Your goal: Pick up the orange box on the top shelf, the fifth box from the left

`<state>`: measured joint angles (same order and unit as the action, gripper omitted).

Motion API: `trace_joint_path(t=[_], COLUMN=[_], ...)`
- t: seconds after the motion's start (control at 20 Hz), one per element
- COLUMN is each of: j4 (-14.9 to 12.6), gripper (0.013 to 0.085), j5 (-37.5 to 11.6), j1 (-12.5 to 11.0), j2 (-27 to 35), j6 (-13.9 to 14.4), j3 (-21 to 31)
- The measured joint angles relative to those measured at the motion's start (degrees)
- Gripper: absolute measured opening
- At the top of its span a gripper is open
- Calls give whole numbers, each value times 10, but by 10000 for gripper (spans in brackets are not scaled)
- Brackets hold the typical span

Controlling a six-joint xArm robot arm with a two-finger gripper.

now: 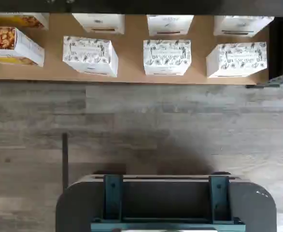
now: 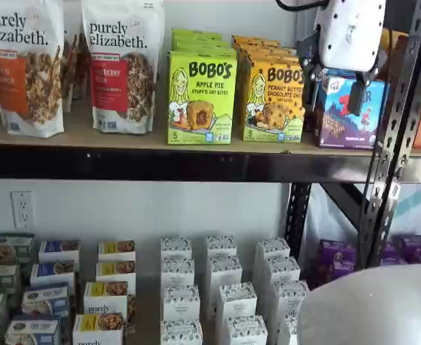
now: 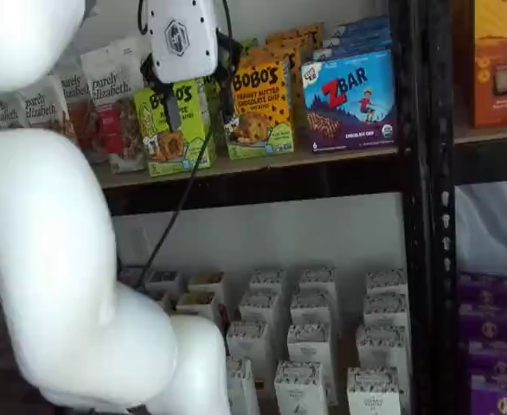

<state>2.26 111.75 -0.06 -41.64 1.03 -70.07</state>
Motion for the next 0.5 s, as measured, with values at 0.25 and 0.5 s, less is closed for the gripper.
trace_joint_path(t=[0.25, 0.5], j4=[-17, -20], gripper=[850, 850], j5=[-84, -82], j1=[11, 13], j2=[-45, -43], j6=[6, 7], j3=[46, 46])
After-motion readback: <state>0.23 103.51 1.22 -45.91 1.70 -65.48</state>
